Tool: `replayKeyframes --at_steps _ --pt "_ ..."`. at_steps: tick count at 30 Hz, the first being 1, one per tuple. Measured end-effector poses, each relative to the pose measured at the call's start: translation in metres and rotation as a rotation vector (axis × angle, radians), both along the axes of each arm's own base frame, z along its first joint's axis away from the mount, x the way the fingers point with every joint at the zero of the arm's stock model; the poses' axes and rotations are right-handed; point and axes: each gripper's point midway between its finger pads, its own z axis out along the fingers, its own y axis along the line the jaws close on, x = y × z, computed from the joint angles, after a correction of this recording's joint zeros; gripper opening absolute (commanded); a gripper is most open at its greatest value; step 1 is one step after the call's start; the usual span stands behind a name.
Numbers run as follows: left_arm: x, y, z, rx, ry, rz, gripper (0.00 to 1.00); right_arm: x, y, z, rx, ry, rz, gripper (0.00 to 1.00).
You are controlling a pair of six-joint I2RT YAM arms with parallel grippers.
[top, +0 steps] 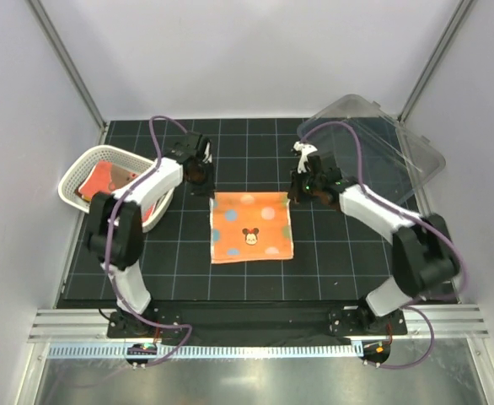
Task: Fold and stack the towels
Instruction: Fold the towel
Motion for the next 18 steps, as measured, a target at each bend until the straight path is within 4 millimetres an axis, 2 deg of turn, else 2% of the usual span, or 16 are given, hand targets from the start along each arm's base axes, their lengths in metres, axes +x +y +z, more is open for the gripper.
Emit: replayKeyframes --at_steps 3,6,8,11,14,18 --pt "0.035 0.005 -0.033 -0.015 0.068 0.028 0.00 0.033 -0.006 -0.043 0.007 0.086 -0.022 0.01" --pt "0.068 -0.002 -0.046 -0.047 0.071 -0.002 0.00 0.060 -0.010 -0.066 0.024 0.114 -0.031 0.01" --pt "0.084 -0.006 -0.046 -0.061 0.051 -0.029 0.00 0.072 -0.012 -0.067 0.036 0.102 -0.020 0.01" --pt "0.099 -0.009 -0.043 -0.067 0.015 -0.068 0.00 0.089 -0.010 -0.054 0.058 0.052 0.003 0.01" --pt "0.102 -0.006 -0.042 -0.063 0.003 -0.091 0.00 0.100 -0.004 -0.038 0.076 -0.004 0.039 0.01" --pt "0.099 -0.002 -0.047 -0.055 0.007 -0.116 0.00 0.100 -0.002 -0.035 0.077 -0.018 0.069 0.01"
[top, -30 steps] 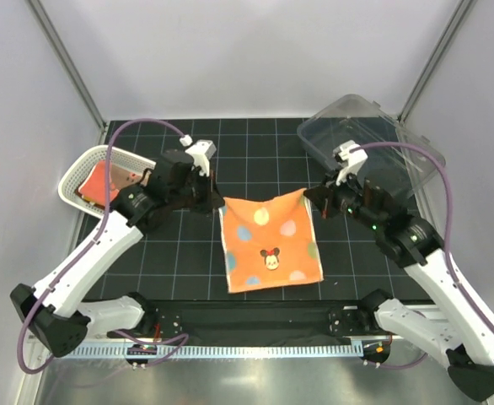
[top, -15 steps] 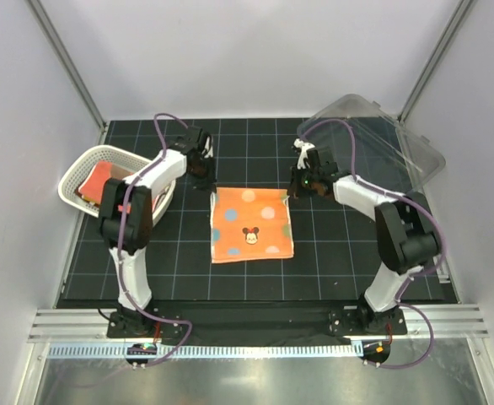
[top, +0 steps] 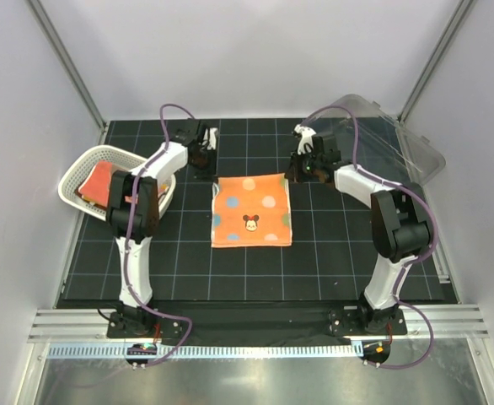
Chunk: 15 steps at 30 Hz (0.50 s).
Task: Fold and stack the towels
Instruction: Fold the towel
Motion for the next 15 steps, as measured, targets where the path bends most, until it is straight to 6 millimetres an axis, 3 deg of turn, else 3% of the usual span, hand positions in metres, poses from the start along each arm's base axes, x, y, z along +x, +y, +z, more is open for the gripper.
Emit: replayKeyframes --at_steps 6,15 --pt "-0.029 0.003 -0.007 -0.010 0.054 -0.034 0.00 -0.015 -0.002 0.000 0.000 0.014 0.014 0.01" --pt "-0.065 0.007 0.026 -0.046 0.021 -0.060 0.00 -0.057 -0.005 0.020 0.041 0.007 0.009 0.01"
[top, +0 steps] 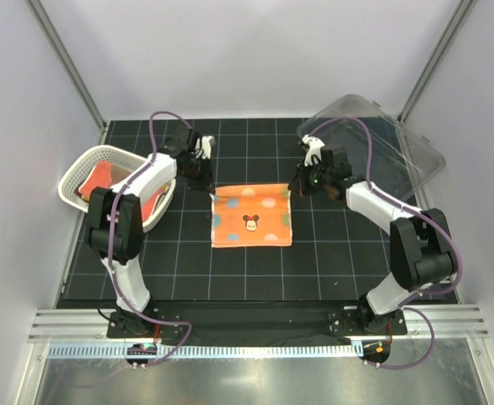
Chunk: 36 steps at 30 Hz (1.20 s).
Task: Fold and stack the towels
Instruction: Fold the towel
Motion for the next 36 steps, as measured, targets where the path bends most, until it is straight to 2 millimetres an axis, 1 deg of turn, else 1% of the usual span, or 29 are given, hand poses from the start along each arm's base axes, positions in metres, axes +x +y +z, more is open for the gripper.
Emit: replayKeyframes --at_steps 2,5,13,17,20,24,26,27,29,32,33,35,36 --pt "-0.007 0.000 0.006 -0.006 -0.007 -0.006 0.00 -0.008 0.000 0.004 0.010 -0.002 0.000 0.01" --pt "-0.020 0.000 0.007 -0.007 -0.003 -0.018 0.00 -0.022 0.001 0.005 0.024 0.006 -0.001 0.01" --pt "-0.064 -0.001 -0.010 0.013 0.071 -0.054 0.00 -0.064 0.005 -0.016 0.040 0.084 0.000 0.01" --pt "-0.086 -0.003 -0.018 0.026 0.107 -0.077 0.00 -0.082 0.002 -0.018 0.048 0.095 -0.012 0.01" --pt "-0.096 -0.005 -0.018 0.033 0.111 -0.086 0.00 -0.089 0.001 -0.016 0.062 0.093 -0.022 0.01" --pt "-0.105 -0.007 -0.020 0.051 0.112 -0.094 0.01 -0.102 0.006 -0.020 0.060 0.104 -0.015 0.01" --pt "-0.111 -0.008 -0.022 0.065 0.114 -0.099 0.05 -0.108 0.008 -0.022 0.058 0.111 -0.009 0.01" --pt "-0.113 -0.008 -0.023 0.071 0.114 -0.102 0.10 -0.111 0.009 -0.024 0.058 0.115 -0.006 0.01" --pt "-0.118 -0.007 -0.024 0.083 0.113 -0.105 0.12 -0.116 0.009 -0.027 0.058 0.124 -0.007 0.01" --pt "-0.123 -0.004 -0.024 0.098 0.106 -0.106 0.20 -0.123 0.004 -0.033 0.051 0.142 -0.024 0.01" --pt "-0.125 -0.003 -0.024 0.100 0.106 -0.104 0.25 -0.125 0.002 -0.035 0.046 0.148 -0.030 0.01" --pt "-0.129 -0.001 -0.026 0.105 0.109 -0.099 0.29 -0.129 -0.001 -0.037 0.038 0.156 -0.038 0.01" --pt "-0.131 0.001 -0.027 0.106 0.115 -0.094 0.33 -0.130 -0.002 -0.038 0.036 0.157 -0.043 0.01"
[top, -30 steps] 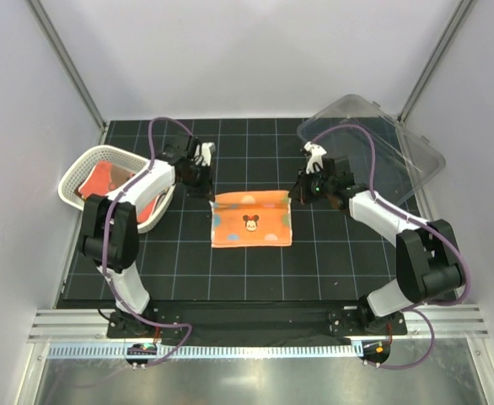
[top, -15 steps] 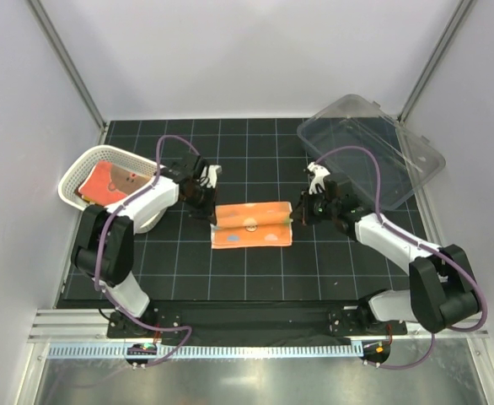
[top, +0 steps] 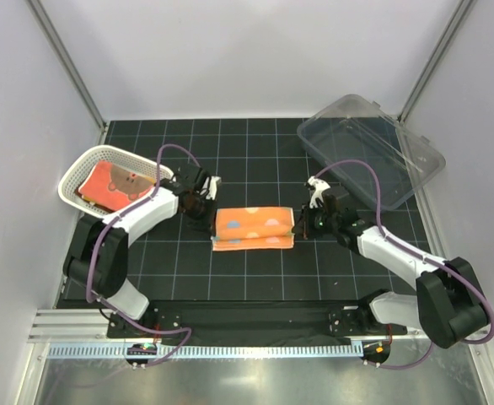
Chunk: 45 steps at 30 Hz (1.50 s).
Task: Fold and stack the towels
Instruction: Fold the towel
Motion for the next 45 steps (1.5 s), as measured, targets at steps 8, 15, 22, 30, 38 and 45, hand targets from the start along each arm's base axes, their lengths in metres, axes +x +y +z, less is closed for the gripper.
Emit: replayKeyframes --at_steps 8,15,22,30,38,45 --pt "-0.015 0.004 0.001 -0.023 0.022 0.080 0.57 -0.010 -0.004 -0.009 -0.003 0.032 -0.008 0.01" --pt "-0.015 -0.008 -0.007 -0.114 0.033 0.208 0.54 -0.014 -0.004 -0.014 0.000 0.051 -0.011 0.01" --pt "-0.002 -0.018 -0.006 -0.165 0.011 0.258 0.49 -0.014 -0.004 -0.014 0.001 0.052 -0.010 0.01" --pt "0.000 -0.016 -0.017 -0.141 0.027 0.280 0.50 -0.014 -0.004 -0.014 0.000 0.051 -0.010 0.01" --pt "0.002 -0.016 -0.017 -0.141 0.022 0.285 0.19 -0.014 -0.004 -0.014 0.002 0.053 -0.012 0.01" --pt "-0.001 -0.019 -0.015 -0.158 0.034 0.273 0.00 -0.015 -0.005 -0.014 -0.005 0.062 -0.016 0.01"
